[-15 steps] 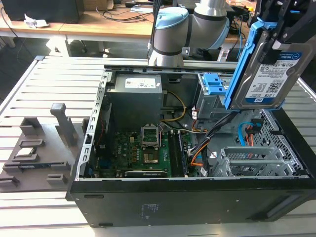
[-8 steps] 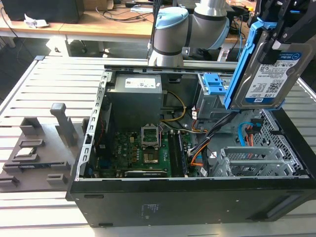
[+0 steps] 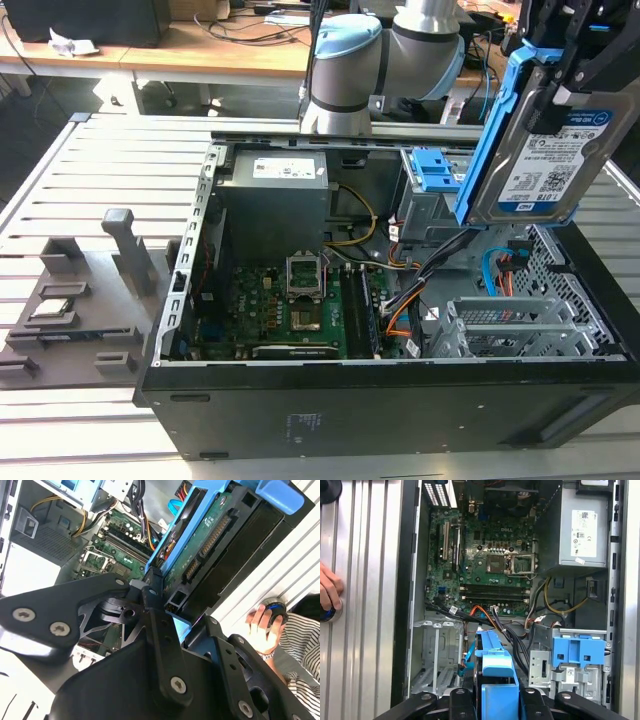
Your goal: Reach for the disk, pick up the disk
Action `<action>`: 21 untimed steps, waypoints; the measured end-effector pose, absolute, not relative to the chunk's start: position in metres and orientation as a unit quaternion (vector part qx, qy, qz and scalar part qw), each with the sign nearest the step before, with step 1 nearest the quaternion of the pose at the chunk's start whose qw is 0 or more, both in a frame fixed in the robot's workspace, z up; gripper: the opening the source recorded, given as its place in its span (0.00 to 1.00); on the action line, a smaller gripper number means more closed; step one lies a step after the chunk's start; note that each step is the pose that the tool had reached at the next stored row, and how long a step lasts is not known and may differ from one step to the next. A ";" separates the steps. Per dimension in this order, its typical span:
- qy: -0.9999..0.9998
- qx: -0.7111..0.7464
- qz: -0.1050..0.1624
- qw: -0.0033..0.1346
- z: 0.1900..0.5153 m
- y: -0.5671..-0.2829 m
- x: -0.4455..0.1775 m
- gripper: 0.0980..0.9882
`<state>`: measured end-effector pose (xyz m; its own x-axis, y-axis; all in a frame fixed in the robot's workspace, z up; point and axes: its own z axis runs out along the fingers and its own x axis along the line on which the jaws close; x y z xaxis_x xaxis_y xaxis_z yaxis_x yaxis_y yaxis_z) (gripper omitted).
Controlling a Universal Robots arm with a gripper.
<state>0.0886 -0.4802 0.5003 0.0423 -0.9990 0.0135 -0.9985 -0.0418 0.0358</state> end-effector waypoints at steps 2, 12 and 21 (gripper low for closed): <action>-0.692 0.722 -0.007 0.018 0.500 -0.481 0.089 0.30; -0.692 0.722 -0.007 0.018 0.498 -0.486 0.089 0.30; -0.692 0.722 -0.007 0.018 0.496 -0.491 0.089 0.30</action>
<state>0.0886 -0.4906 0.4959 0.0422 -0.9990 0.0144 -0.9985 -0.0417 0.0358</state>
